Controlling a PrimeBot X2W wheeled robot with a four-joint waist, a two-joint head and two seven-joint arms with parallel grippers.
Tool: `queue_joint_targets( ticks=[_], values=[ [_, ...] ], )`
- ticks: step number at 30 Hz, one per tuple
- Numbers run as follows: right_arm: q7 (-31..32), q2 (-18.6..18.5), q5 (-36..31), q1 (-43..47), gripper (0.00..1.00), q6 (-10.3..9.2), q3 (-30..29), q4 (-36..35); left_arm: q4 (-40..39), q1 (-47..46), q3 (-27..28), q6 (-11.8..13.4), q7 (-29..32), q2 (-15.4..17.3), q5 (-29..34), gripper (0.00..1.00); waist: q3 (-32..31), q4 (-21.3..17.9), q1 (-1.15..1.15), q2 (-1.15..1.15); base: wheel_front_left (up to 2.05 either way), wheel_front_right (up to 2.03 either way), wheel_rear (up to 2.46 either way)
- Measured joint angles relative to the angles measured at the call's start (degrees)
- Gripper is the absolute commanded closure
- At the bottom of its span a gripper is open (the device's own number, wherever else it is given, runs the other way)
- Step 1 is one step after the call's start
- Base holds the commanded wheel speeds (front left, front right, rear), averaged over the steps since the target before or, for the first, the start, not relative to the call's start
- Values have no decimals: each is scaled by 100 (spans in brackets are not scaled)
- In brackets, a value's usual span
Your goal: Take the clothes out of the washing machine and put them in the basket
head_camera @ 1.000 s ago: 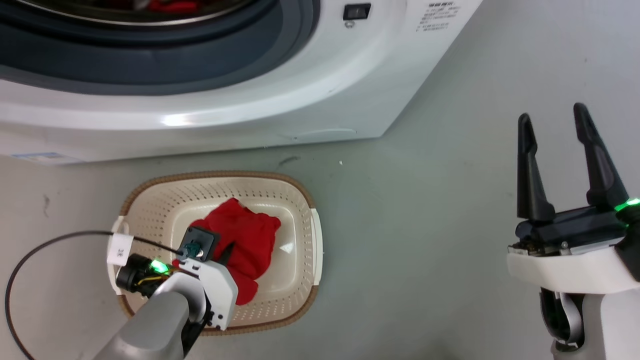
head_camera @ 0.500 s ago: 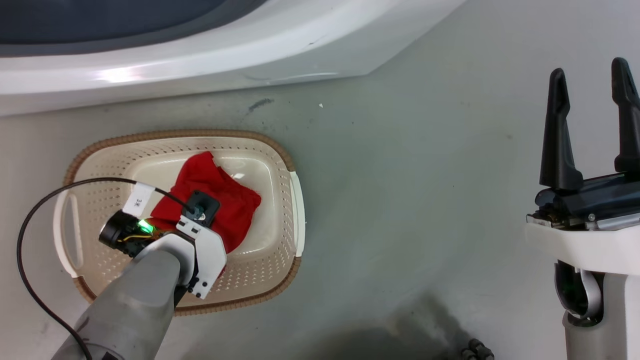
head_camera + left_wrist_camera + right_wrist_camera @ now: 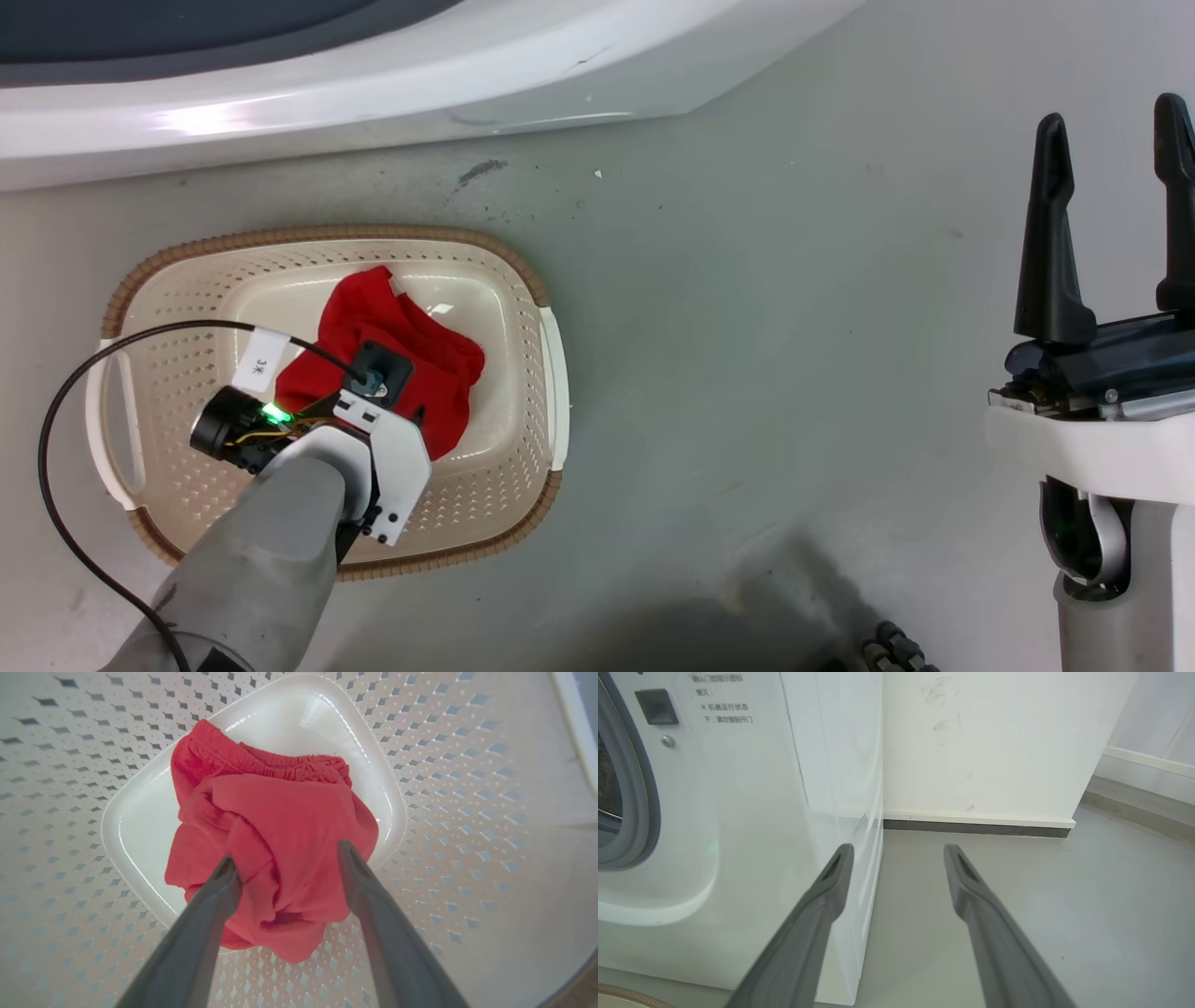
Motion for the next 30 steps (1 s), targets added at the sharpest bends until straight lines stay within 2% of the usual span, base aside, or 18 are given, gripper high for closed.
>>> queue_joint_targets(
  ticks=[12, 16, 22, 26, 30],
  values=[
    [0, 1, -88, 313, 0, 0, 57, 221, -189, 530, 208, 110, -754, -226, -231, 0, -855, 167, 0, 0, 0, 0, 0],
    [0, 1, -121, 495, 0, 0, 46, 267, -1027, 746, 593, 365, -767, -186, -250, 0, -1246, 287, -1, 0, 0, 0, 0],
    [0, 1, -182, 779, 0, 0, 77, 363, -2267, 1501, 1337, 753, -771, -81, 65, 0, -1791, 480, -1, 0, 0, 0, 0],
    [0, 2, -254, 980, 0, 0, 94, 430, -2954, 2072, 1939, 912, -771, -80, 332, 0, -2159, 592, -1, 0, 0, 0, 0],
    [0, 2, -264, 1170, 0, 0, 64, 489, -3535, 2591, 2486, 964, -771, -112, 647, 0, -2526, 681, -2, 0, 0, 0, 0]
  ],
)
